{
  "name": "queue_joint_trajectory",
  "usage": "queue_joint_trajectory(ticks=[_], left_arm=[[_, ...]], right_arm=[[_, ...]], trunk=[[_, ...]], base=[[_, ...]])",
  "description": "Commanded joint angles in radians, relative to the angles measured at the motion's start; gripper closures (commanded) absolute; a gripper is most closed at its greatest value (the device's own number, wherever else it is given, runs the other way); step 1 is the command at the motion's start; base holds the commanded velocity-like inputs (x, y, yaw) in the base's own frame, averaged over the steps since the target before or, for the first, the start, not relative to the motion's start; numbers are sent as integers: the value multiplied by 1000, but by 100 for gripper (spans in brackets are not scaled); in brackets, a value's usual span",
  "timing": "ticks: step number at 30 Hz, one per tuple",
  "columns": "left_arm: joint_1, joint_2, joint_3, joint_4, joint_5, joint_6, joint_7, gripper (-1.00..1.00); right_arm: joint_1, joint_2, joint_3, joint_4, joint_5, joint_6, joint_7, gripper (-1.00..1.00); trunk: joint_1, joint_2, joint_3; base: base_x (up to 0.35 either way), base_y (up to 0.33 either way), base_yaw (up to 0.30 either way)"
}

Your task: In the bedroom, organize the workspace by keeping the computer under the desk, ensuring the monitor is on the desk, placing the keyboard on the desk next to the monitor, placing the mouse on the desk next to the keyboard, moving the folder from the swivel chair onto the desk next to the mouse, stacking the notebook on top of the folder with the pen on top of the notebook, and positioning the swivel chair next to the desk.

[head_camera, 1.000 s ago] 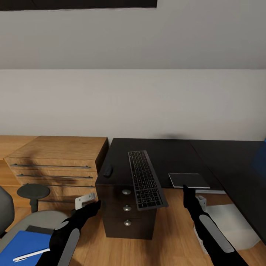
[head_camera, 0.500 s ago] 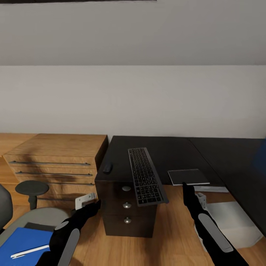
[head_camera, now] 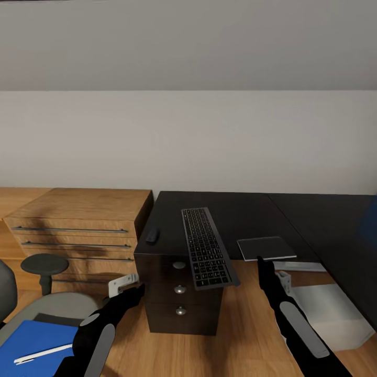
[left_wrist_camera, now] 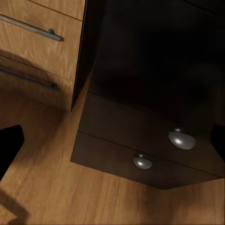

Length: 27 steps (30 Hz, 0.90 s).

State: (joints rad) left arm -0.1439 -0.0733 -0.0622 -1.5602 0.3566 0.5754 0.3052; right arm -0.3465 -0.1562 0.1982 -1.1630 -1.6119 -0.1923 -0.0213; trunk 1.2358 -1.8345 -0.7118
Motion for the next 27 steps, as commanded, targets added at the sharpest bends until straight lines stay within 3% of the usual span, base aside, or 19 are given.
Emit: queue_joint_trajectory(ticks=[1, 27], left_arm=[[-1, 0, -1, -2, 10, 3, 9, -100], [0, 4, -1, -4, 10, 3, 9, -100]], right_arm=[[0, -1, 7, 5, -14, -9, -6, 100], [0, -3, 7, 7, 160, -10, -6, 100]], trunk=[[0, 0, -1], [0, 0, -1]], base=[[0, 0, 0], [0, 0, 0]])
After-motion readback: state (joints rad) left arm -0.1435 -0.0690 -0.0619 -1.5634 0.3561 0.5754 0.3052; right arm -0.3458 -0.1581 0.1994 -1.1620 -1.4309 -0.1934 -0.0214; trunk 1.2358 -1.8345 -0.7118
